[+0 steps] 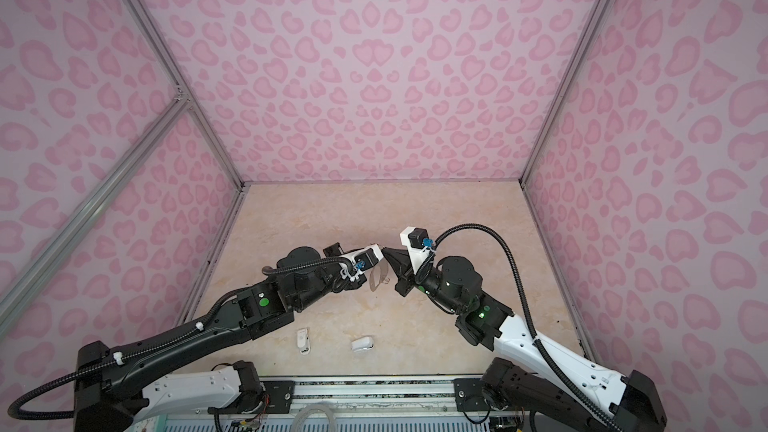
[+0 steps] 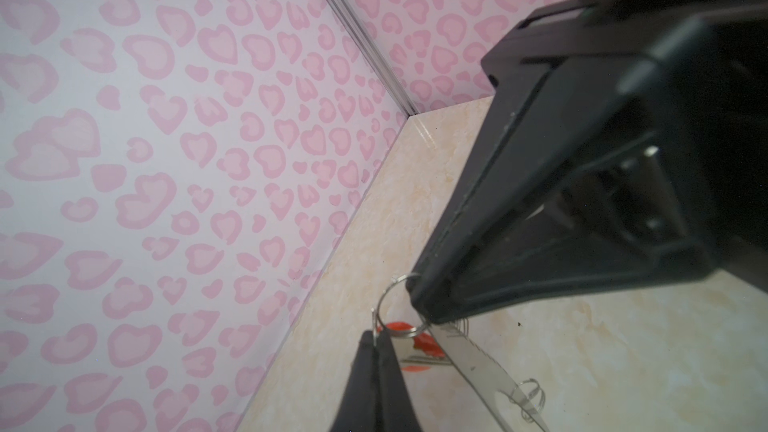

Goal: Put the keys on the keyring

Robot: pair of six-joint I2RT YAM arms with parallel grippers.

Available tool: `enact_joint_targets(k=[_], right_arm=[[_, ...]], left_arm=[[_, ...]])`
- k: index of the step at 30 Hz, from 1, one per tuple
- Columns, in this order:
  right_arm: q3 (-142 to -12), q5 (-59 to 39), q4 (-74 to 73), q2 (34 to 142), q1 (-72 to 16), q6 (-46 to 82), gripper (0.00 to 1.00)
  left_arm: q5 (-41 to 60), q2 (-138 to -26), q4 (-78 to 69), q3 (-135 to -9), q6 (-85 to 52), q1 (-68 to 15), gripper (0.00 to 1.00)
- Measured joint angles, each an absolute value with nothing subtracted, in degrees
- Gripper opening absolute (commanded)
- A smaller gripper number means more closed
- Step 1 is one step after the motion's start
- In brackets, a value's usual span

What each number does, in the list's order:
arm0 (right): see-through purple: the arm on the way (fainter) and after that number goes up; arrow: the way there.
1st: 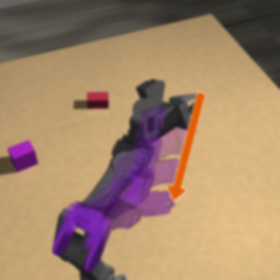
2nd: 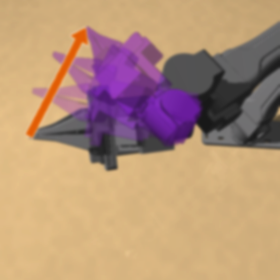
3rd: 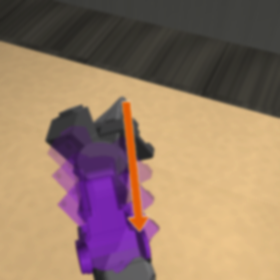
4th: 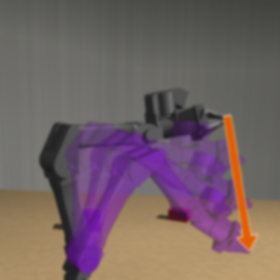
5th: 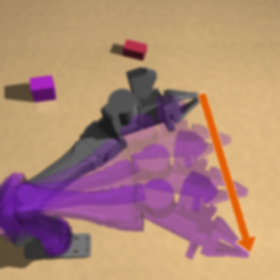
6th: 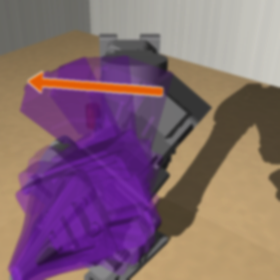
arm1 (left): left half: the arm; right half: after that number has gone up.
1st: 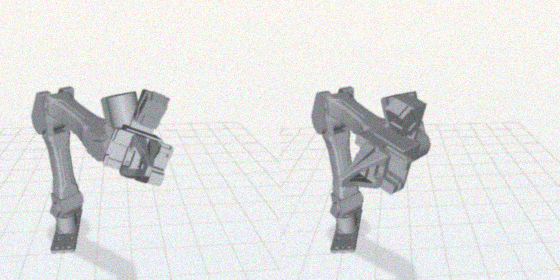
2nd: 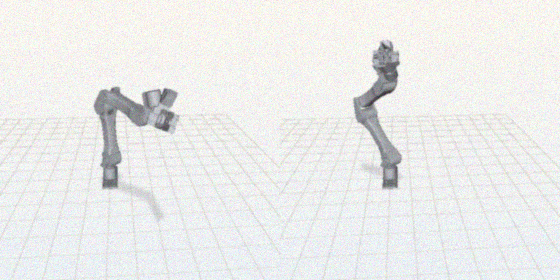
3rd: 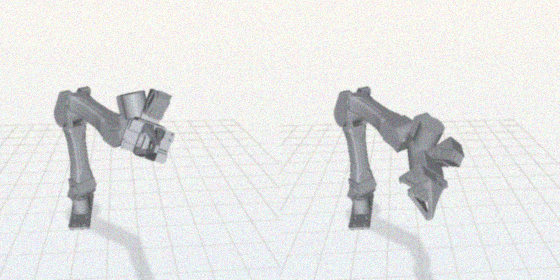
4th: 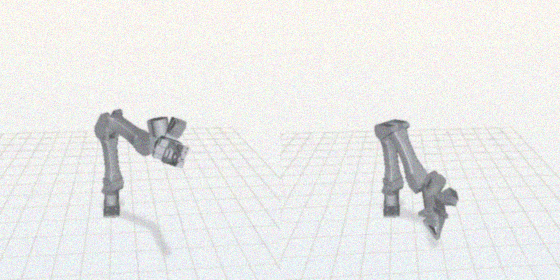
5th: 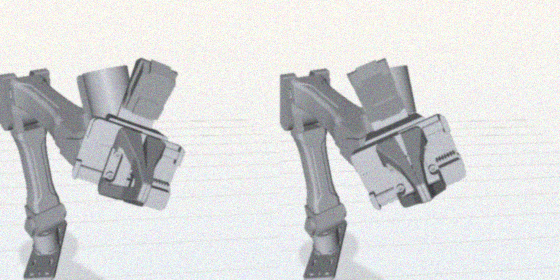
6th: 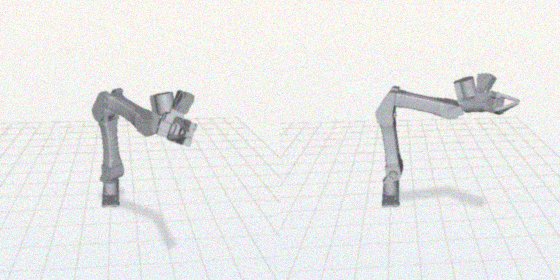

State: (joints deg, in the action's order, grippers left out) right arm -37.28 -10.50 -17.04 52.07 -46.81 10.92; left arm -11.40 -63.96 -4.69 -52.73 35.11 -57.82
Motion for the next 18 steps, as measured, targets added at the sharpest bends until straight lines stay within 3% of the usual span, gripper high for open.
enact_joint_targets(k=[18], right_arm=[[-37.74,-8.80,-17.10,52.40,-46.72,12.93,0.00]], left_arm=[[-13.41,-64.90,-5.34,-52.73,36.03,-58.52,0.03]])
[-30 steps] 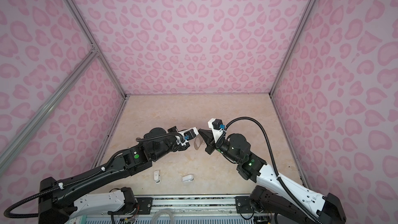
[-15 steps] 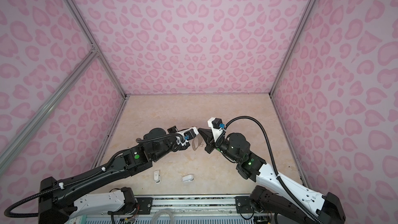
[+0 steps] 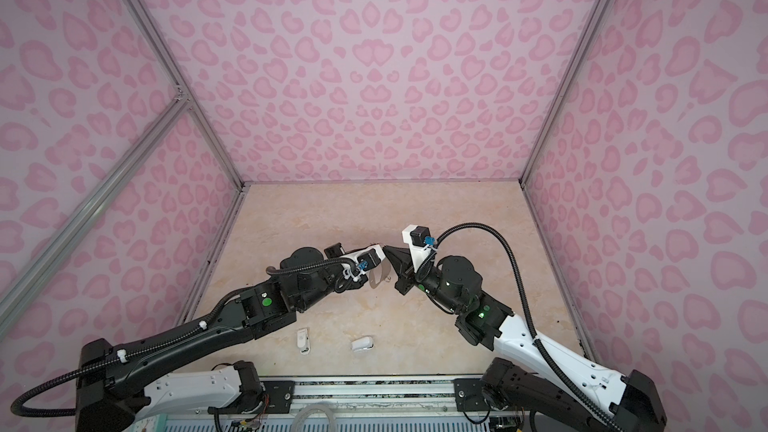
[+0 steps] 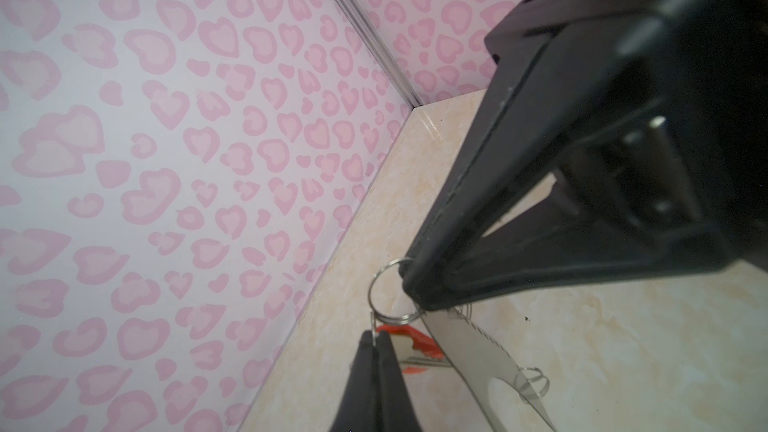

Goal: Put the keys on the keyring

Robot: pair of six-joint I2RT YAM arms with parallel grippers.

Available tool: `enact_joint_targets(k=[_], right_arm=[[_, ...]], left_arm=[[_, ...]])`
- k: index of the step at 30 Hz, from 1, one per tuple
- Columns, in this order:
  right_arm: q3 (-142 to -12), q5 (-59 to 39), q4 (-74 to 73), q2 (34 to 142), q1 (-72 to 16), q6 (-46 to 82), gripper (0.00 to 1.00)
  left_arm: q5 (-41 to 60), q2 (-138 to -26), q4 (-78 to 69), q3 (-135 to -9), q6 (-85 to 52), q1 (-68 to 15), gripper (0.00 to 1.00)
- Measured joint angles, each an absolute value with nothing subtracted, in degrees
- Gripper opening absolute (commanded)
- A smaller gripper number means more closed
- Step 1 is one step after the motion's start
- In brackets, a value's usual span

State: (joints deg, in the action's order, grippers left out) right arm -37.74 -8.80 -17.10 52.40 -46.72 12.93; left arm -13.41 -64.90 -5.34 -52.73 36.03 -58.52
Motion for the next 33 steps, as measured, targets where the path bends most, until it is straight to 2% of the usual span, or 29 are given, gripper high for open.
enact_joint_targets(k=[8,33], right_arm=[[-39.55,-7.49,-14.24,53.32,-46.59,14.46,0.00],[-35.68,-7.55,-15.42,48.36,-46.19,15.25,0.00]], left_arm=[[-17.17,-65.91,-7.11,-52.64,38.13,-60.20,0.03],[-15.81,-65.19,-5.80,-51.99,36.69,-59.81,0.03]])
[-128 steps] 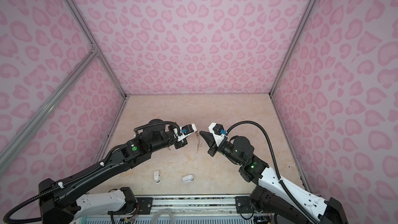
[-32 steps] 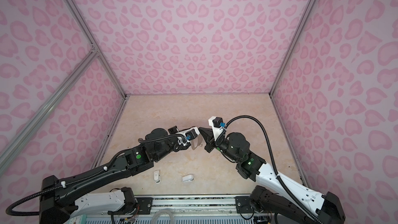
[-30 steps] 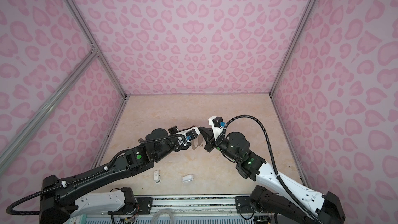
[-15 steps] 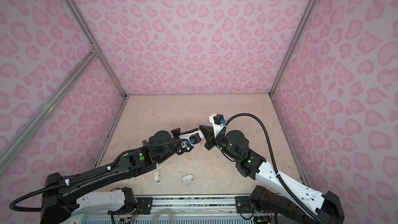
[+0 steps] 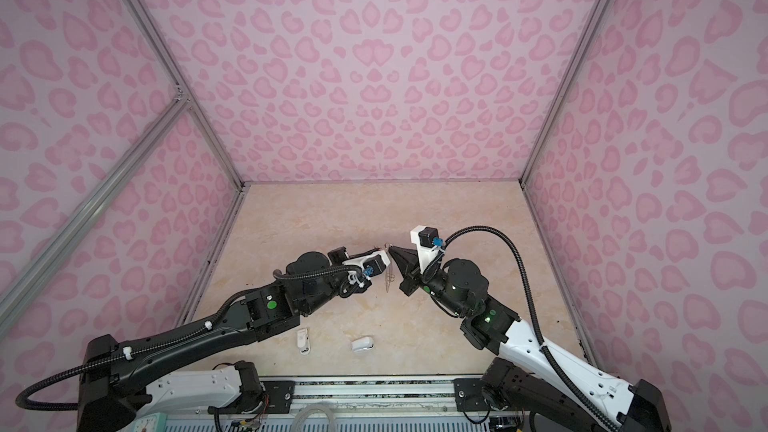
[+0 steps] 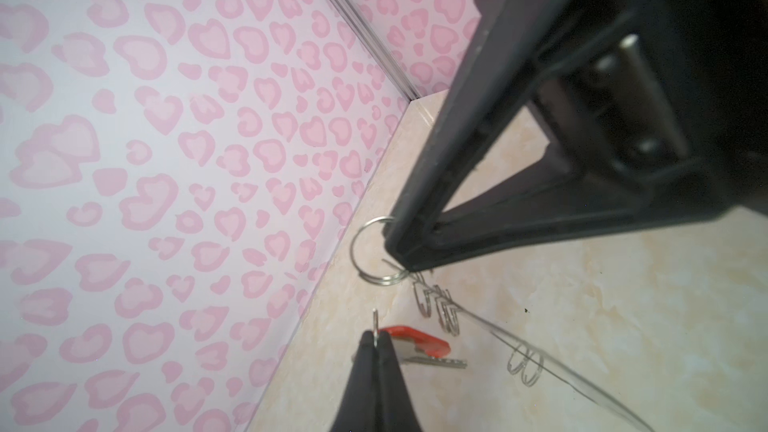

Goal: Put the keys on the keyring

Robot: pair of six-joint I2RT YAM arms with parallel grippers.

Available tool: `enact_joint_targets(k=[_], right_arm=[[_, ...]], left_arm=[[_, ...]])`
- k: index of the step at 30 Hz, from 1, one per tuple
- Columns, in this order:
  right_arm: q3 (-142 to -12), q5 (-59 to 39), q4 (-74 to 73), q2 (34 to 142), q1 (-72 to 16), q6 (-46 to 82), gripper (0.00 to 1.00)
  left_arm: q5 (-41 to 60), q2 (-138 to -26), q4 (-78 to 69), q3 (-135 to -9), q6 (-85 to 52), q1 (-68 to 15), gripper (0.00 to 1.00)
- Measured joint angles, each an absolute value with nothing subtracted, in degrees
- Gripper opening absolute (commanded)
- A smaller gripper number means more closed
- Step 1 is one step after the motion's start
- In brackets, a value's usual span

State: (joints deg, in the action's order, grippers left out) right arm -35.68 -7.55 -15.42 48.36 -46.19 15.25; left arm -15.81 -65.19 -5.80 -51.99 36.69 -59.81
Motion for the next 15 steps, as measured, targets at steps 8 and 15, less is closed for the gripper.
enact_joint_targets(k=[8,15], right_arm=[[-35.33,-9.26,-15.33,47.57,-46.11,15.22,0.00],[-35.48,-10.13,-15.53,48.38,-46.37,15.77,0.00]], left_arm=[[-15.84,-64.69,-5.82,-52.73,34.06,-59.90,0.03],[-15.86,-64.90,-5.87,-52.75,33.41,-60.66,0.03]])
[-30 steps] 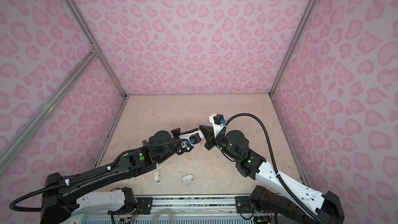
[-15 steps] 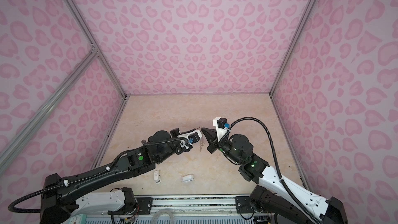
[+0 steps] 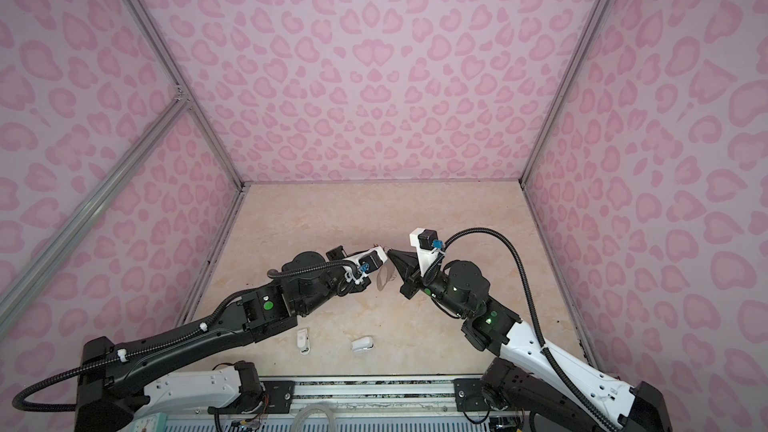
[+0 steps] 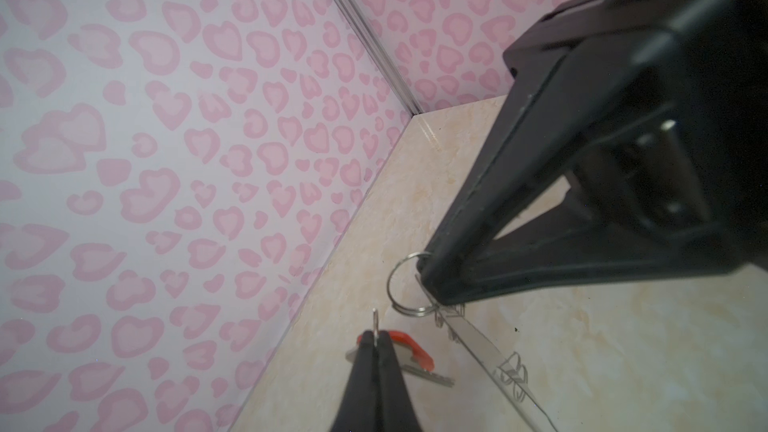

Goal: Put the keys on the keyring

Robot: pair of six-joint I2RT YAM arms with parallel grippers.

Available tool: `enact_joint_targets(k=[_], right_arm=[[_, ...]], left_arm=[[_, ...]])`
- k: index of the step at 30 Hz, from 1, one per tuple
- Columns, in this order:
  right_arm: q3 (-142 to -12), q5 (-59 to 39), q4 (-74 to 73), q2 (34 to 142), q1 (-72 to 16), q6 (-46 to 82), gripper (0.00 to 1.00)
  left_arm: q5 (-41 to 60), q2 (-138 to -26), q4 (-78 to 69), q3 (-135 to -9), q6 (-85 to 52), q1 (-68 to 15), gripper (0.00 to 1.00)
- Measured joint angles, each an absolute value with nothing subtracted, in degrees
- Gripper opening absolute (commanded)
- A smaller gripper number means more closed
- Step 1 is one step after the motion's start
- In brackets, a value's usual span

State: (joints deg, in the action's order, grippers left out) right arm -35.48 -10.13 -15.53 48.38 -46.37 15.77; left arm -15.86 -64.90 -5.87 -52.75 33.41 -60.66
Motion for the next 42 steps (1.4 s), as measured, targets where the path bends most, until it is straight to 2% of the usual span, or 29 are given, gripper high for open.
enact_joint_targets(k=[26,42], right_arm=[[-38.17,-10.55,-14.96,51.42,-46.39,16.40,0.00],[-39.44,-11.46,-12.03,52.23,-45.95,12.25,0.00]], left_arm=[[-16.78,-65.82,-5.91,-52.66,36.16,-60.93,0.03],[-14.94,-65.98,-4.10,-52.62,40.14,-61.08,0.03]])
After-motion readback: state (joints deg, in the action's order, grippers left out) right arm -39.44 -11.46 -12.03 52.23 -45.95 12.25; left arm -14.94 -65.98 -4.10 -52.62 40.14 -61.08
